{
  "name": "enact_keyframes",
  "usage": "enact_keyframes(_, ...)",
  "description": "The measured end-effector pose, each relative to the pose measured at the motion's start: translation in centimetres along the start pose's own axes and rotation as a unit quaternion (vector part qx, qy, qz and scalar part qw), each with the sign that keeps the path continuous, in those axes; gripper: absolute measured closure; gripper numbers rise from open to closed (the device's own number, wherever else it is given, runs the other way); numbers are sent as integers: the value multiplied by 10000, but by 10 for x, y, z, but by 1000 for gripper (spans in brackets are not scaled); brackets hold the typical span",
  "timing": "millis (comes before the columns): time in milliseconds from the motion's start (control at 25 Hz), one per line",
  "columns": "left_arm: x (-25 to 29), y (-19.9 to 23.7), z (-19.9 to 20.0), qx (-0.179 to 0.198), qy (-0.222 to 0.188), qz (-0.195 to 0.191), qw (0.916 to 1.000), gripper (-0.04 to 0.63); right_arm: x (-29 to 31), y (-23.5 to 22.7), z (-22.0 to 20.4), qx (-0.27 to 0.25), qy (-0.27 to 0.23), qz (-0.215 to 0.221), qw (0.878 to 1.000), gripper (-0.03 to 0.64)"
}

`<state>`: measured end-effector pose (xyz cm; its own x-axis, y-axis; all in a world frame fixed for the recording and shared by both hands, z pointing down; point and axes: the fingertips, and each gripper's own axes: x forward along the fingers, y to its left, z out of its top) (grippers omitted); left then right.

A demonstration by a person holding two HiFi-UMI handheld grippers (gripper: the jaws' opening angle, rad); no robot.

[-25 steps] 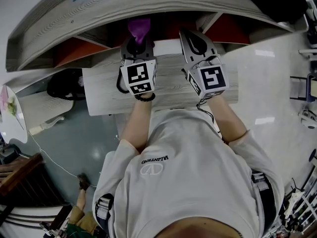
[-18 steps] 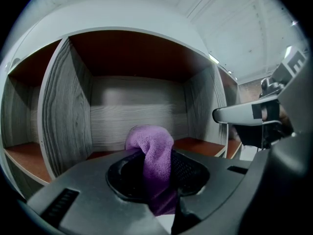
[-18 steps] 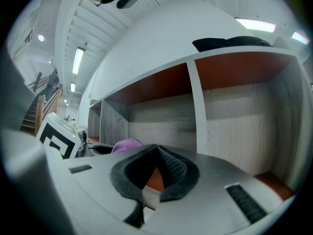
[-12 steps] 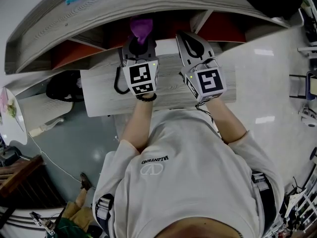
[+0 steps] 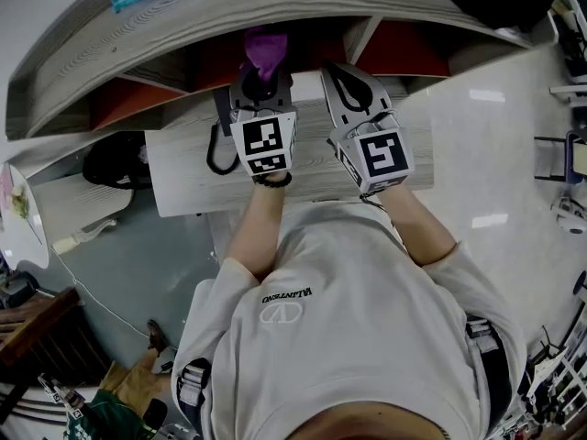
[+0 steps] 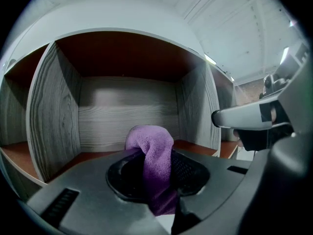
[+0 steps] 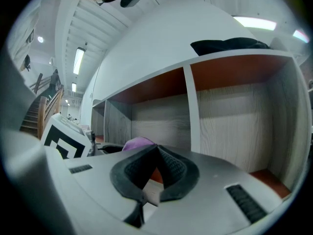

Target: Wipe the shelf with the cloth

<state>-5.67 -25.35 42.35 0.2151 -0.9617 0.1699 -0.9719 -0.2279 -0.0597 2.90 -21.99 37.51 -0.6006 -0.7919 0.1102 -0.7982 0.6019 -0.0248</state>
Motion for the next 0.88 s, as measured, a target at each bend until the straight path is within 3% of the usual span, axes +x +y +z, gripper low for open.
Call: enact_keyframes(880, 14, -45, 8, 50, -37, -390, 9992, 505, -18, -21, -1, -14, -18, -207, 9998, 618)
